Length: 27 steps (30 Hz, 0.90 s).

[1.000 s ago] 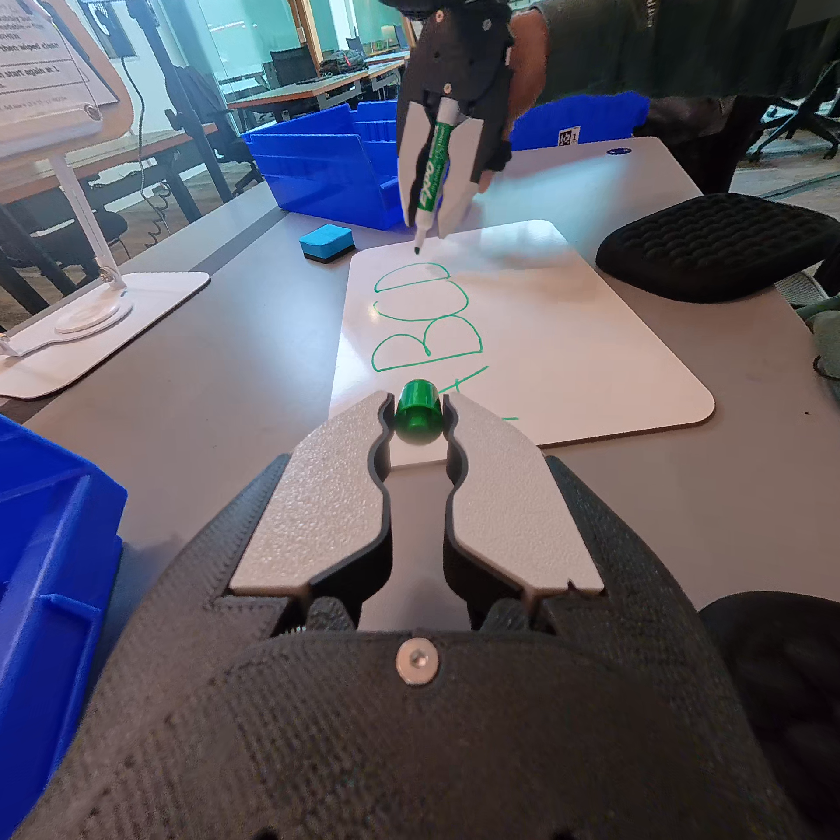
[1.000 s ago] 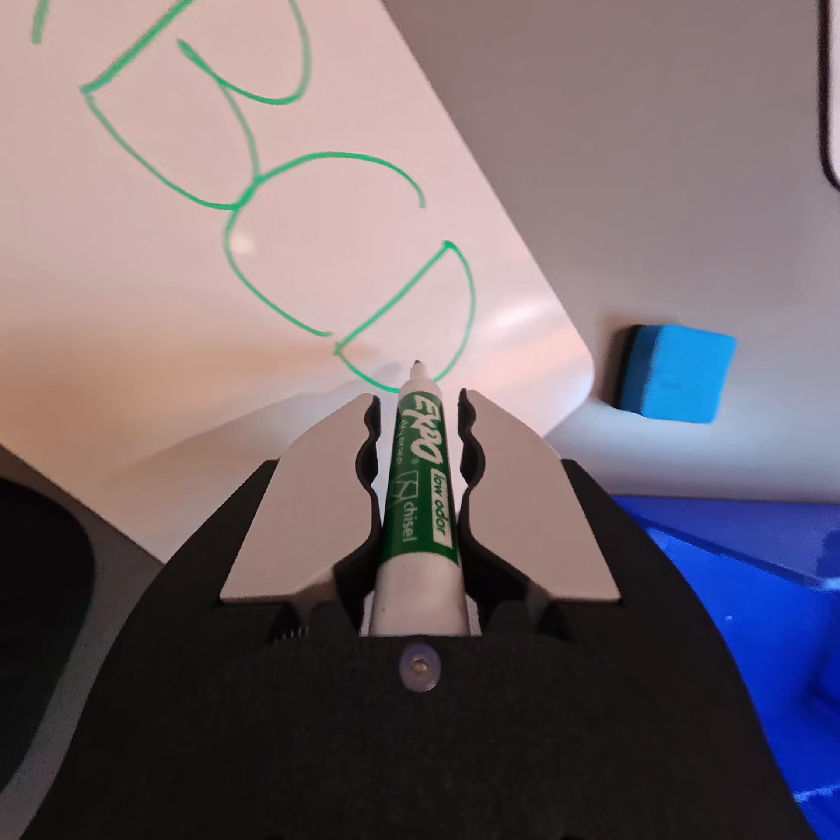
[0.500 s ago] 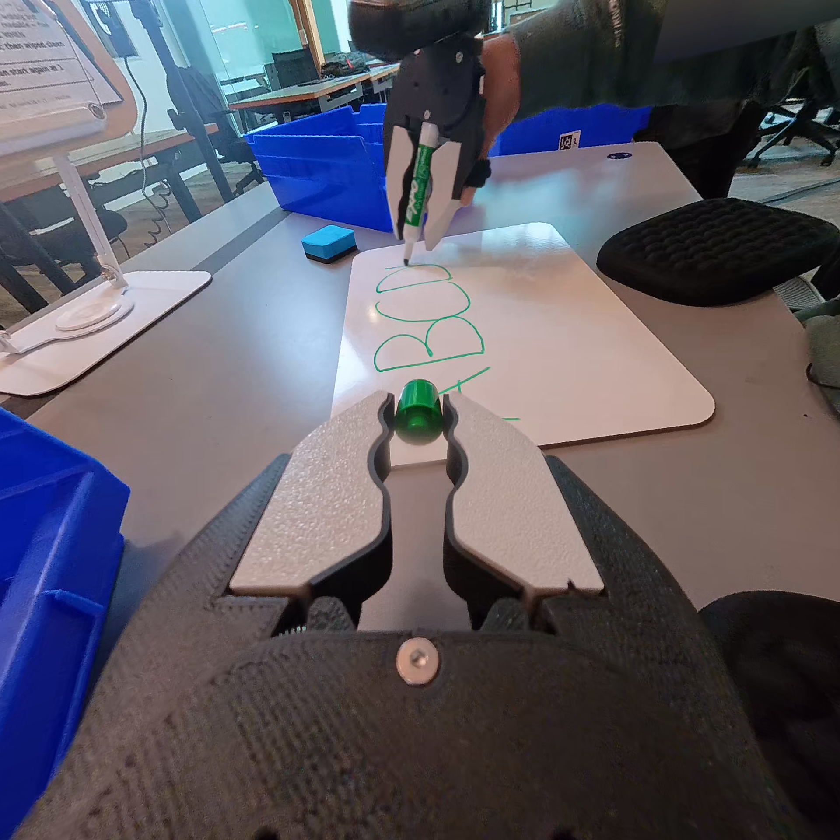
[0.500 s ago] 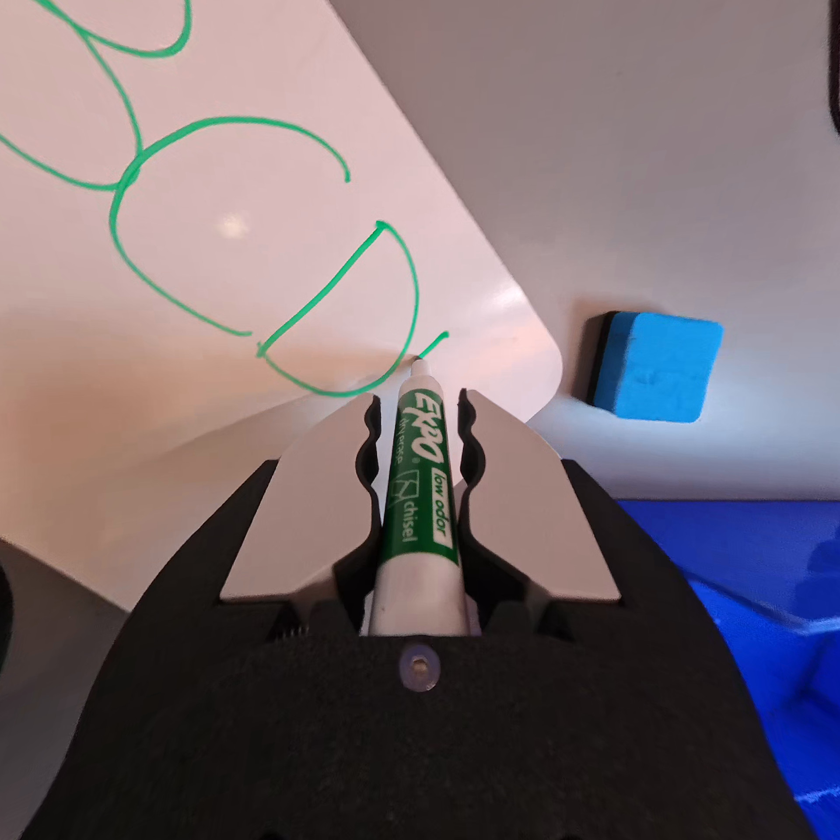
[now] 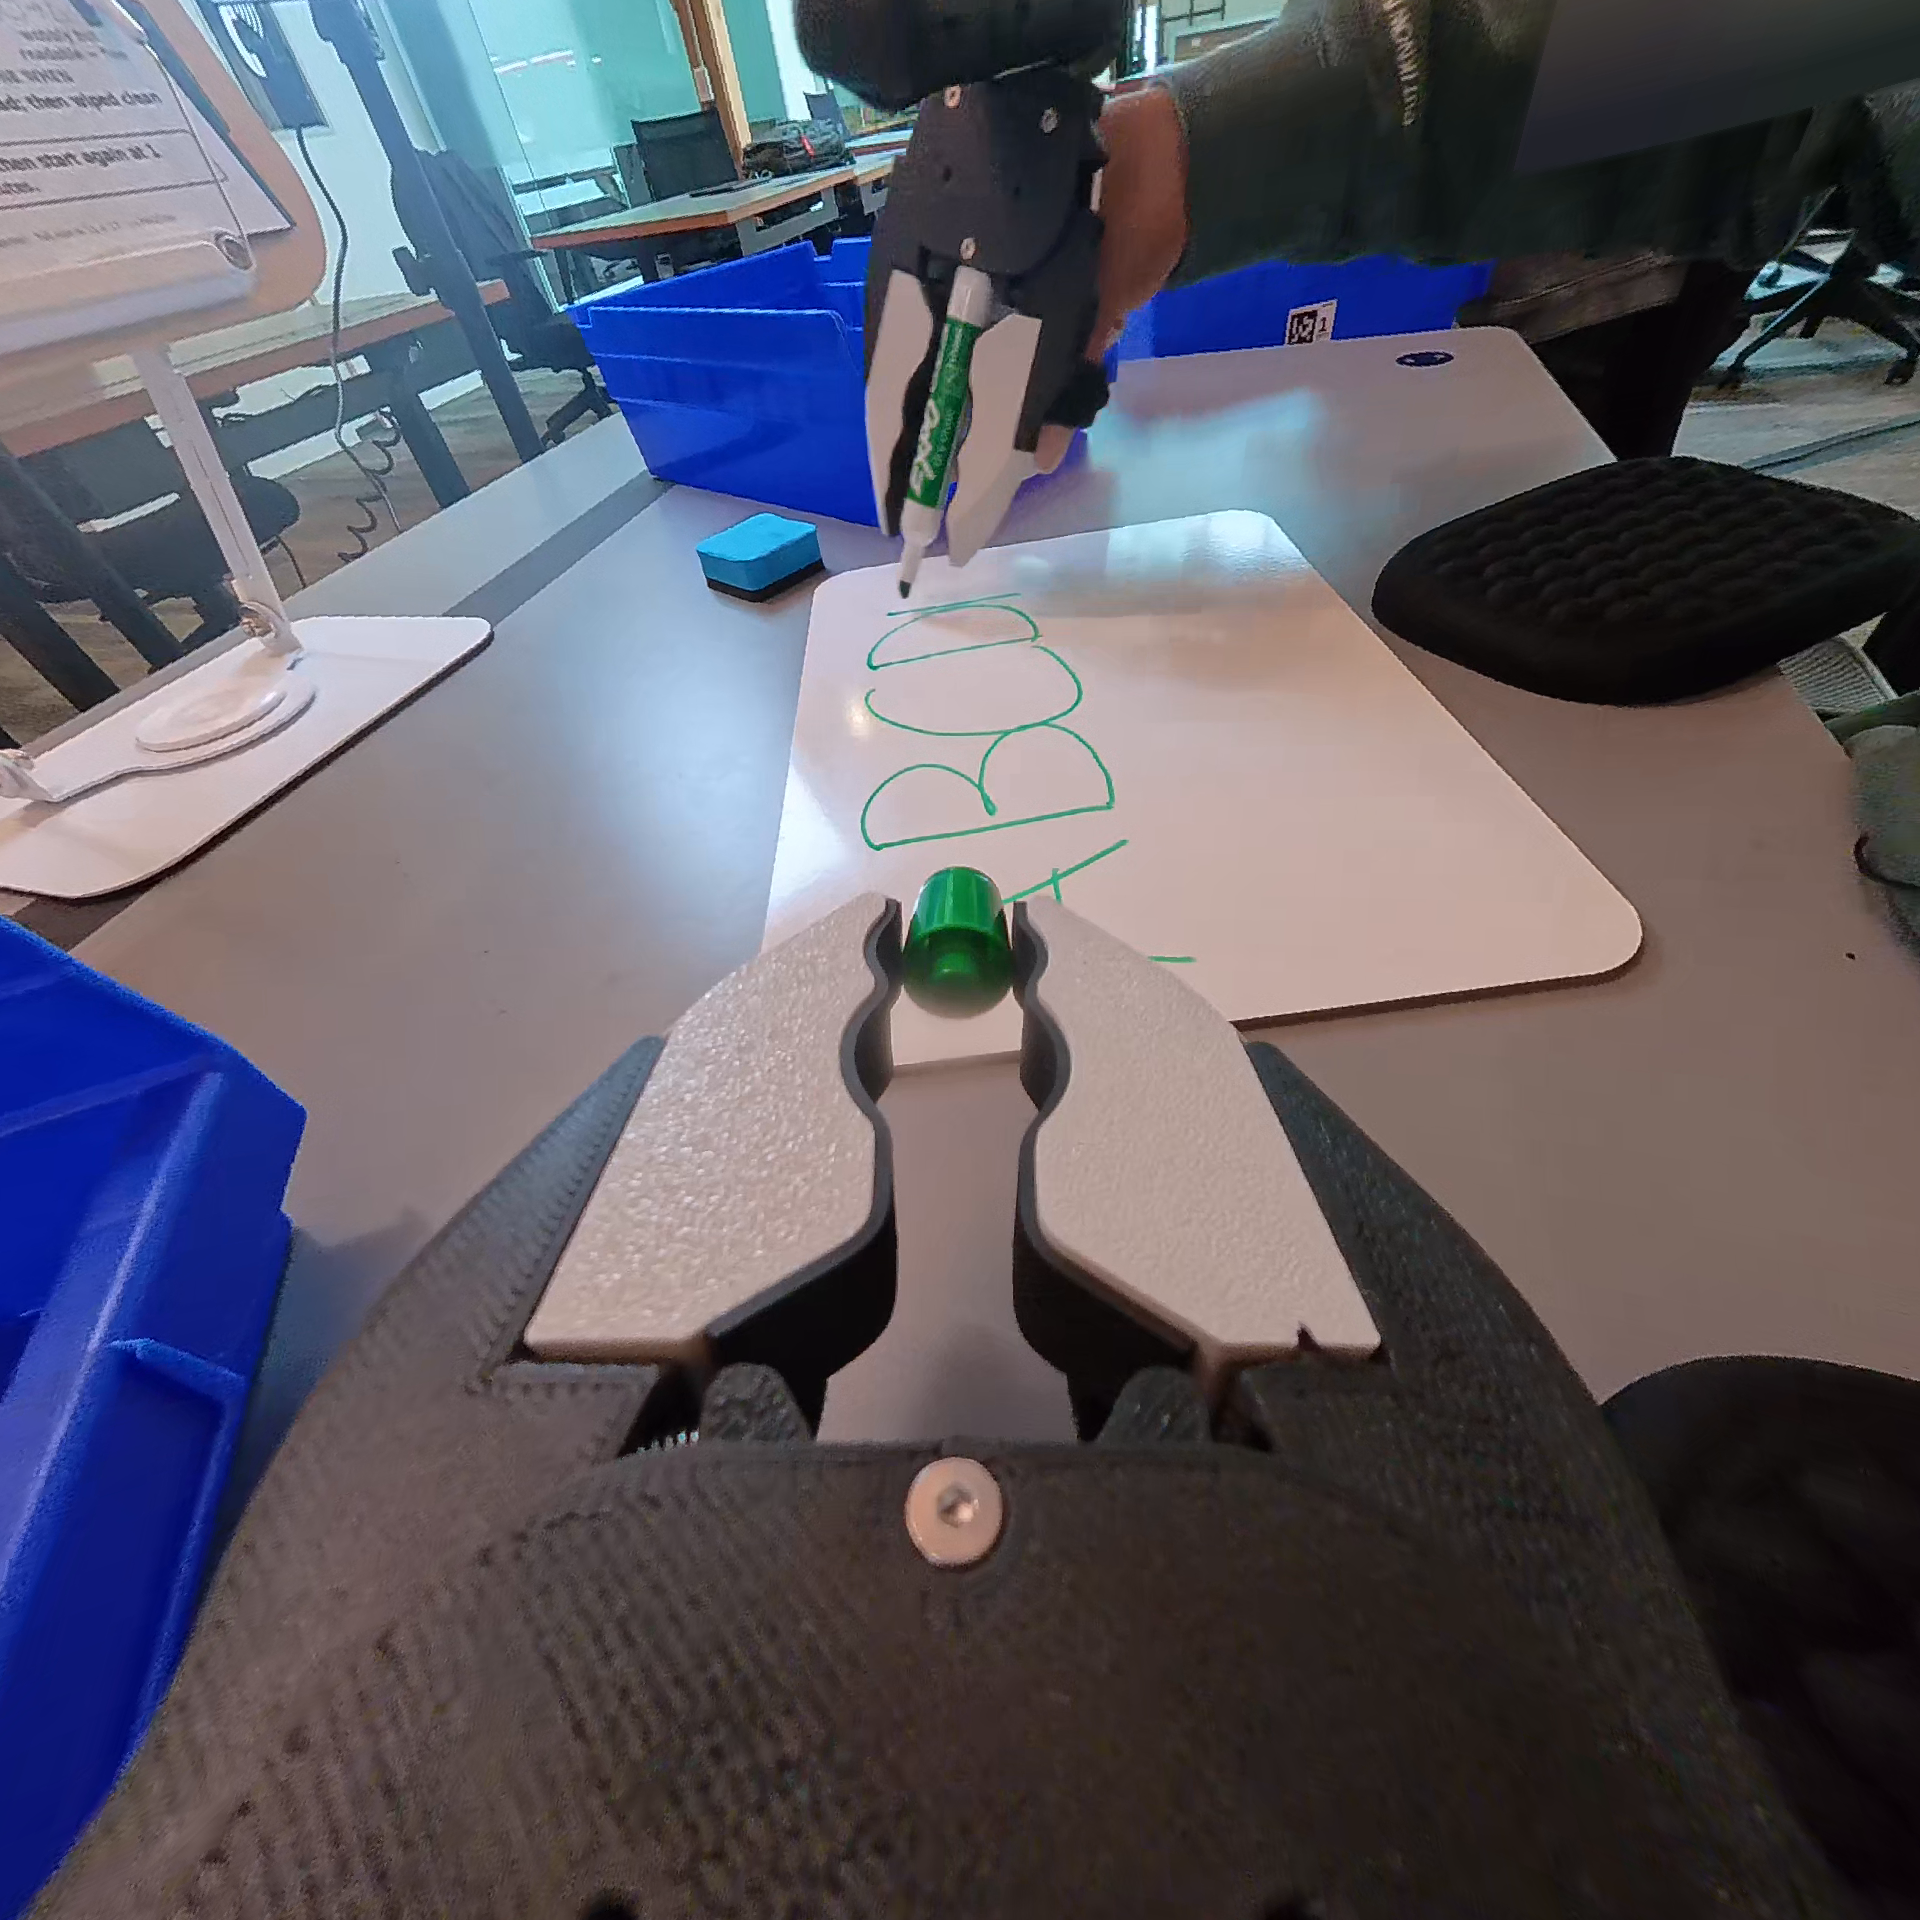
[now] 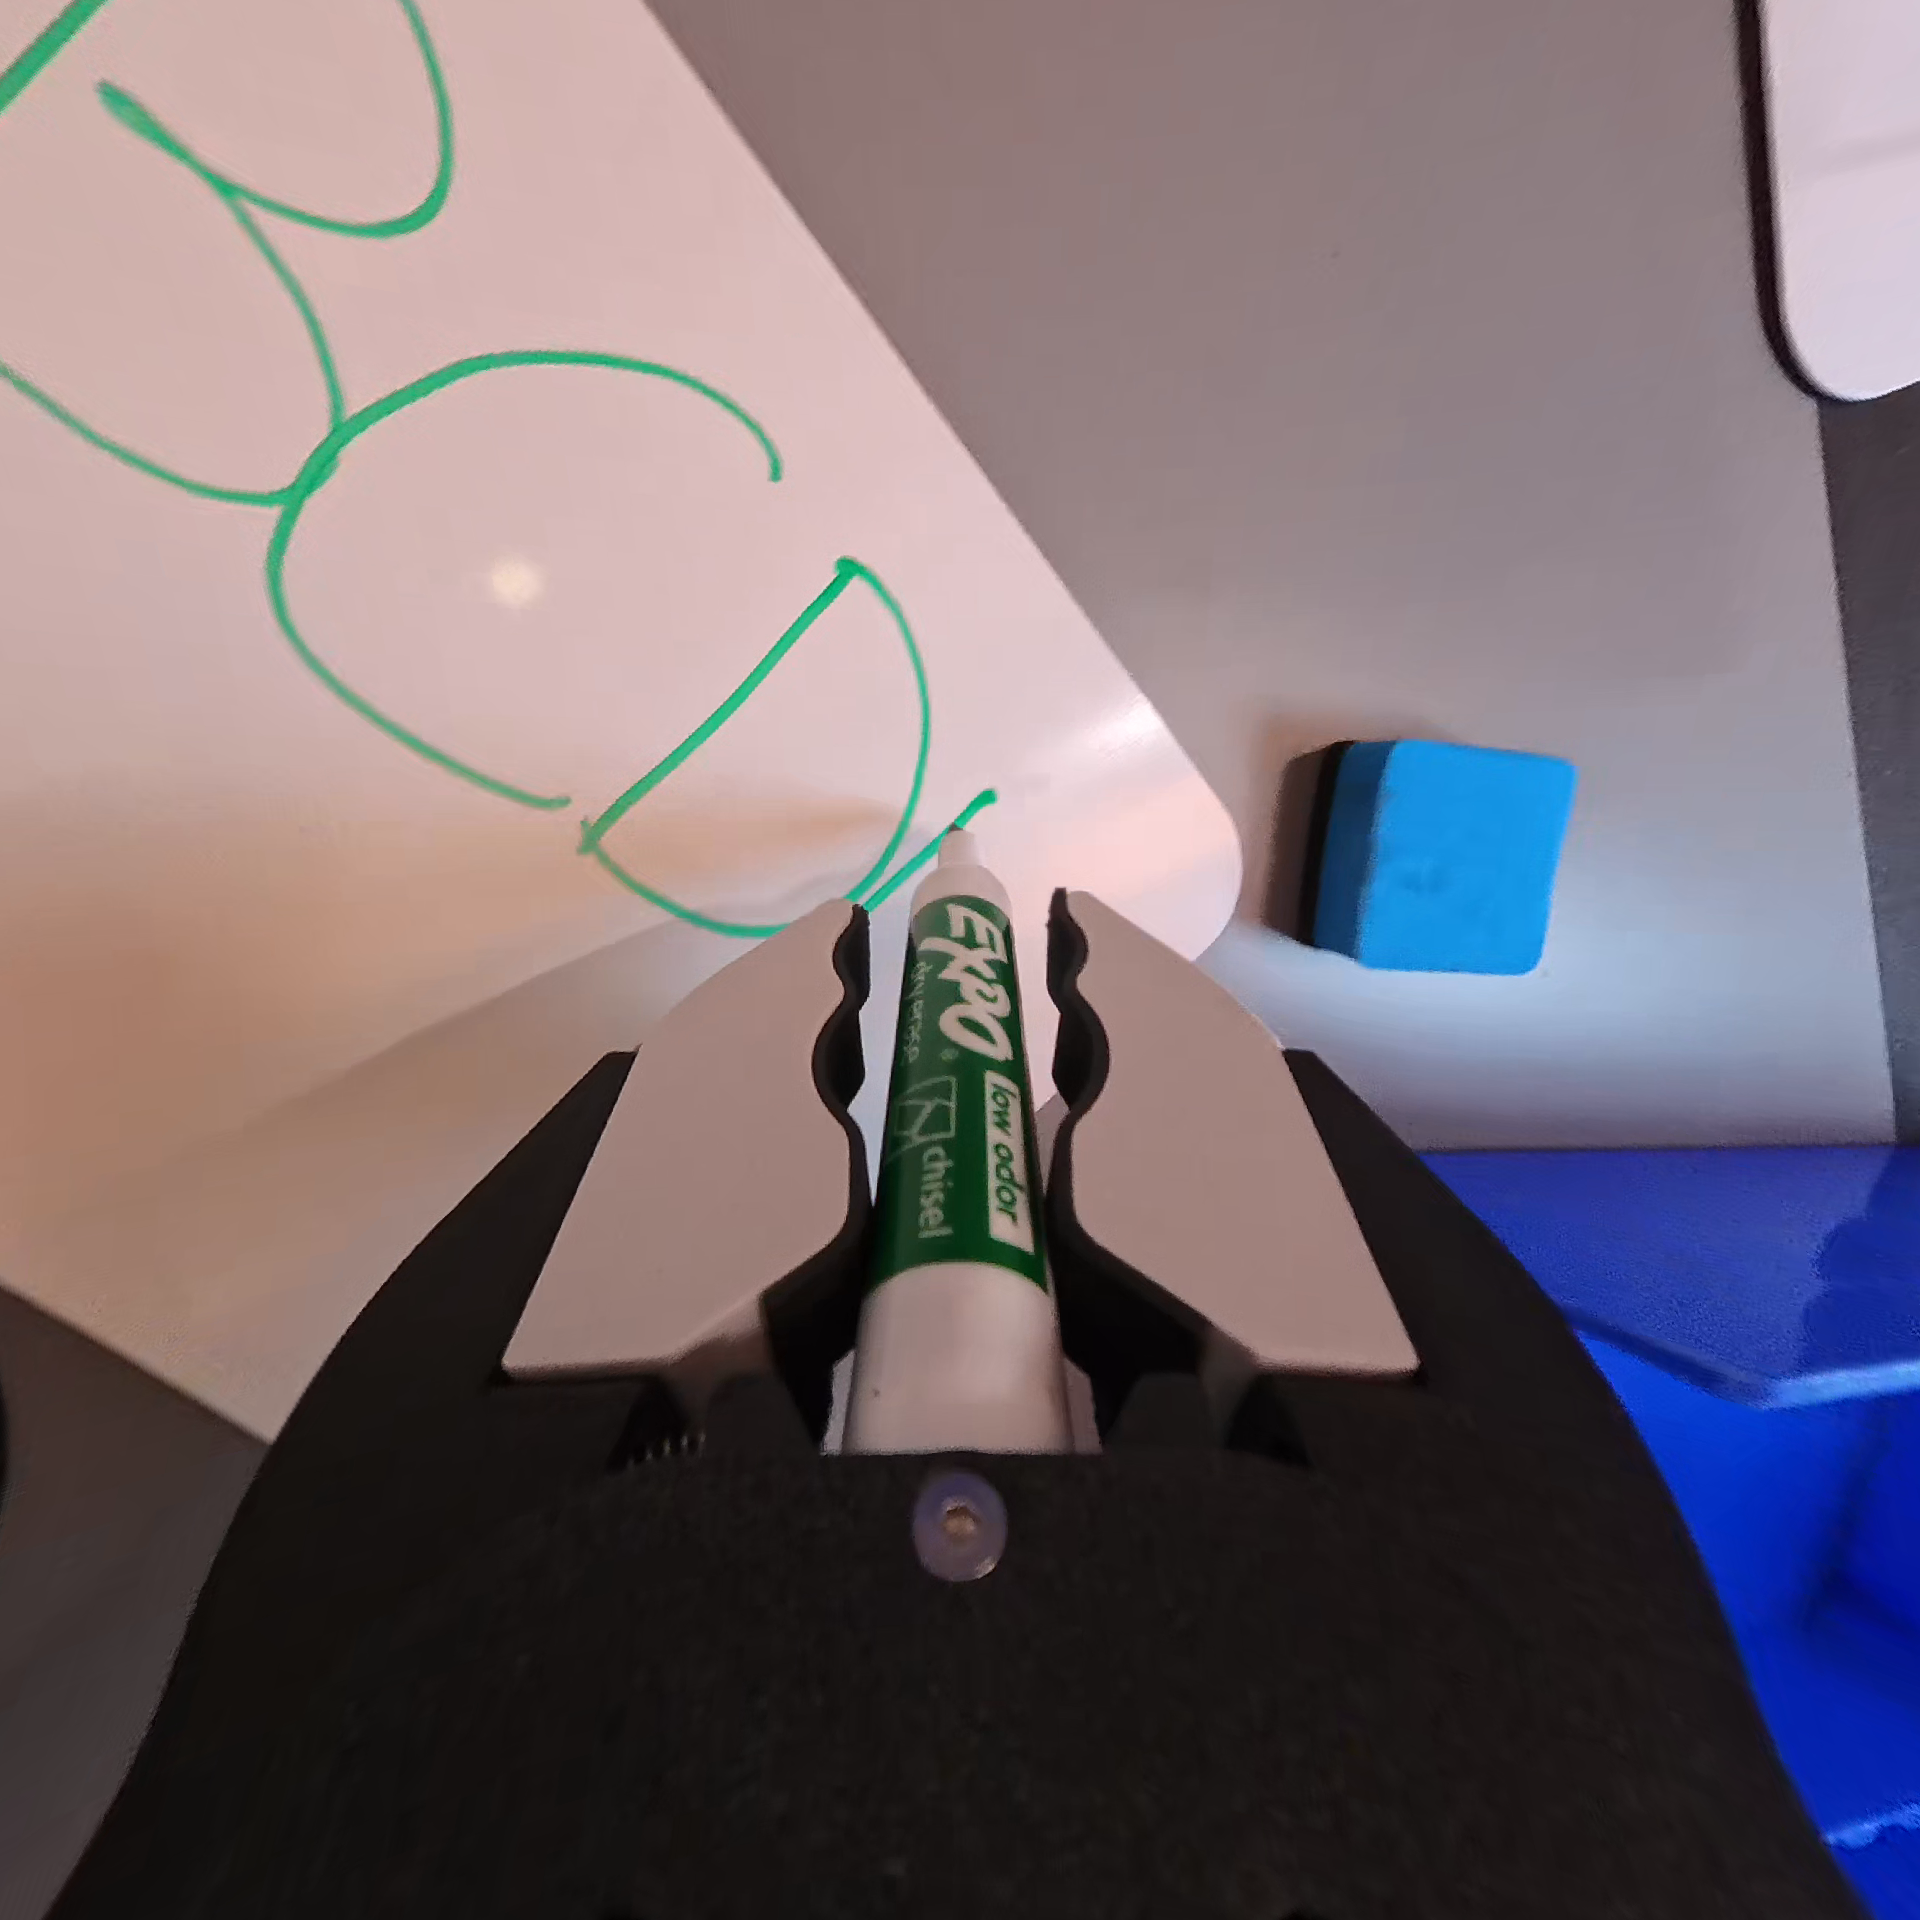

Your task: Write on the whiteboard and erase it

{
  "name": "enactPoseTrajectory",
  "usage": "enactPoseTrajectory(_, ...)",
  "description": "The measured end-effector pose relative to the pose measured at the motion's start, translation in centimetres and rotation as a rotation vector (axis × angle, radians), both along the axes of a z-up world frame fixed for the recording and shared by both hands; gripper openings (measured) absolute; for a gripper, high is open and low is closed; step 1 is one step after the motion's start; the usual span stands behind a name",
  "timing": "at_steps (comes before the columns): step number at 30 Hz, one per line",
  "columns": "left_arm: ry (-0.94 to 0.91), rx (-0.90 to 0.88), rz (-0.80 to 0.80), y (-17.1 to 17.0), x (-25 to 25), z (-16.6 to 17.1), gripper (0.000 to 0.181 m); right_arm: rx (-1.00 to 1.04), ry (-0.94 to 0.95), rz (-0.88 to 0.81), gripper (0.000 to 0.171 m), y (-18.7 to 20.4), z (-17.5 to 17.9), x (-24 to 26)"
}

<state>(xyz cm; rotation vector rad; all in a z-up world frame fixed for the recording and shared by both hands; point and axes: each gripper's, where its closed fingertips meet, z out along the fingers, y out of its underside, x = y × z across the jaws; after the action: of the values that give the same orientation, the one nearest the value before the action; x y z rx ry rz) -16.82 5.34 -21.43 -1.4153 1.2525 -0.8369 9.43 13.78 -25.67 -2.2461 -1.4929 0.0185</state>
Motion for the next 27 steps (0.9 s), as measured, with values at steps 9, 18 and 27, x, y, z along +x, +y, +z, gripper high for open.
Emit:
enactPoseTrajectory(9, -0.001, -0.002, -0.006, -0.2, 0.0, 0.0, 0.020, 0.013, -0.052, -0.034, 0.034, 1.3, -0.8, 1.2)
enactPoseTrajectory(18, 0.001, -0.002, -0.002, -0.2, 0.0, 0.0, 0.020, -0.014, 0.004, -0.003, 0.034, -1.2, -0.4, 0.3)
enactPoseTrajectory(27, 0.004, 0.000, -0.003, -0.2, 0.0, -0.1, 0.020, -0.016, -0.001, -0.034, 0.034, -1.9, -0.5, 1.9)
